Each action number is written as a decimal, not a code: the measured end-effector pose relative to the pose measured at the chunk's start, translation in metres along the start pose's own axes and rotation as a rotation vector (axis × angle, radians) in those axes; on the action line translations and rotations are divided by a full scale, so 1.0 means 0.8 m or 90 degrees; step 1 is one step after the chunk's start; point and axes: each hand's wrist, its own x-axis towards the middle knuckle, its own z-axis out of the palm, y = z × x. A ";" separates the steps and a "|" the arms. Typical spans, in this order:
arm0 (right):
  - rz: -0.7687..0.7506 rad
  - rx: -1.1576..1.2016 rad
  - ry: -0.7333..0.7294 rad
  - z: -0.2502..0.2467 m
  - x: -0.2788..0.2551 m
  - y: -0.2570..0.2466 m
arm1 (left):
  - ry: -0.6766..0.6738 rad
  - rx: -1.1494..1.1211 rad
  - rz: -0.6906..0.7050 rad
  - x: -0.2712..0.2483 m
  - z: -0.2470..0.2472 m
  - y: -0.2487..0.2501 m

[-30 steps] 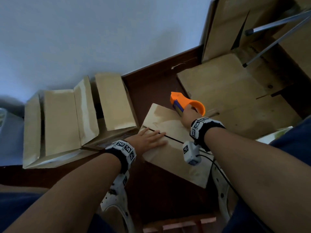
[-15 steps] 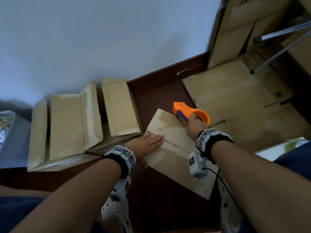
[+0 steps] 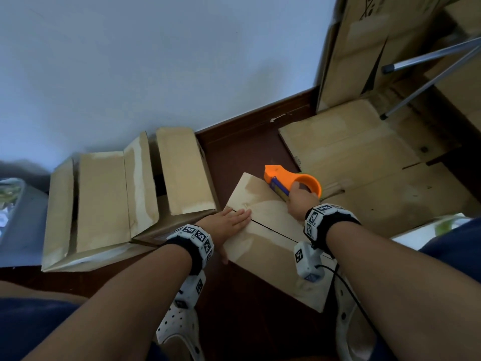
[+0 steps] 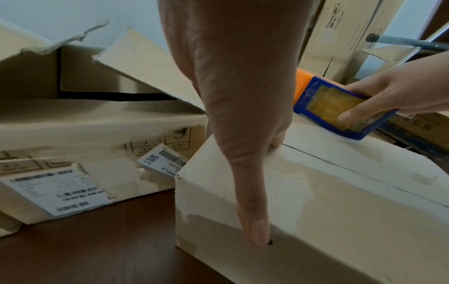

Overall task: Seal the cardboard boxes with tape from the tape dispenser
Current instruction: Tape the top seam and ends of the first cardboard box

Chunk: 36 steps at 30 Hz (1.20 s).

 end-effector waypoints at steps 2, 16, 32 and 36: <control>0.014 0.027 0.005 -0.004 -0.003 0.000 | -0.003 0.005 0.001 0.001 -0.002 0.000; -0.028 0.444 -0.105 -0.026 -0.058 0.012 | 0.007 0.032 0.012 0.014 -0.013 -0.005; 0.005 0.155 -0.100 0.003 -0.063 0.018 | 0.225 -0.347 -0.125 0.014 0.013 -0.018; 0.001 0.176 -0.098 0.004 -0.063 0.022 | 0.313 -0.510 -0.309 0.019 -0.001 -0.025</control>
